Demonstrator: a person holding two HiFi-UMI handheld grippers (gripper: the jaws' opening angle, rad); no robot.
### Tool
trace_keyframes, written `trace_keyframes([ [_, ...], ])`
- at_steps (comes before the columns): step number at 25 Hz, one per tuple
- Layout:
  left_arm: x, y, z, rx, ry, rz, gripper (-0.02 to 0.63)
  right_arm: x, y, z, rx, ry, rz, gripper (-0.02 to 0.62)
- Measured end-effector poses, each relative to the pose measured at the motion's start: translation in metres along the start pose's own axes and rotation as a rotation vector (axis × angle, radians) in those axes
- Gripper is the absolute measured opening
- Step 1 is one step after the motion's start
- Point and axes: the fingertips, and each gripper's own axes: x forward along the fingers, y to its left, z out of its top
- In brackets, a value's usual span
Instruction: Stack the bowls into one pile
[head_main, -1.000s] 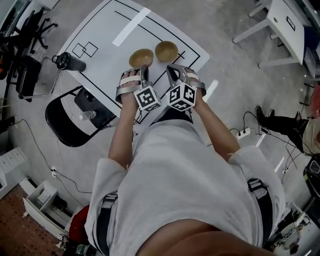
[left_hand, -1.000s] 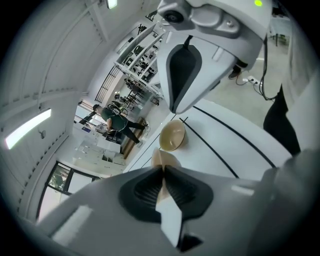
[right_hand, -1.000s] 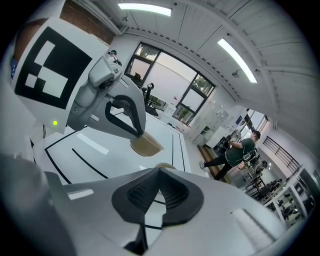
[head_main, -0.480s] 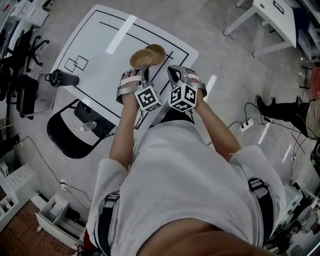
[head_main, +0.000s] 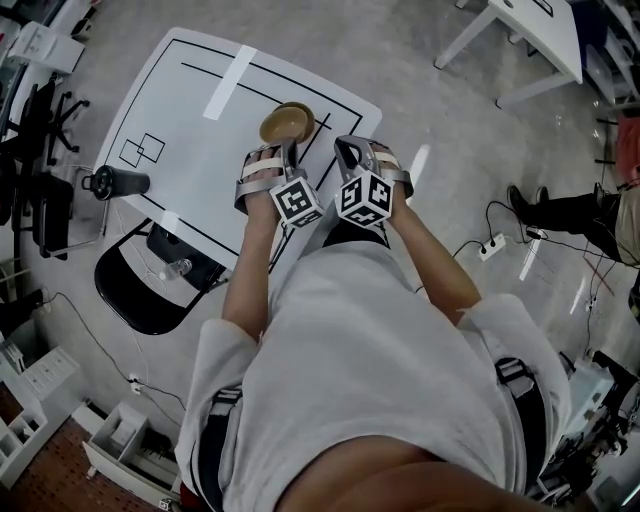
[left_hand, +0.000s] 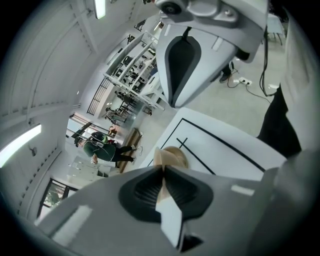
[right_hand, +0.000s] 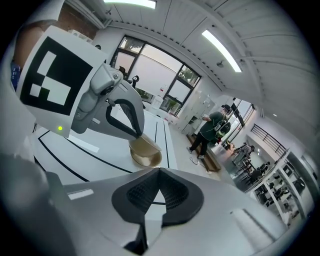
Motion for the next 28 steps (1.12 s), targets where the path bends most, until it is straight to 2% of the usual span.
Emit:
trace_keyframes([
  [11, 0.022, -0.010, 0.016, -0.009, 0.046, -0.029, 0.017, 0.015, -0.017, -0.021, 0.000, -0.008, 0.048, 0.000],
  [21, 0.037, -0.017, 0.018, -0.118, 0.103, -0.047, 0.015, 0.042, -0.026, -0.032, -0.014, -0.038, 0.128, 0.000],
  [28, 0.046, -0.019, 0.015, -0.155, 0.161, -0.040, 0.017, 0.055, -0.028, -0.035, -0.034, -0.062, 0.178, 0.000],
])
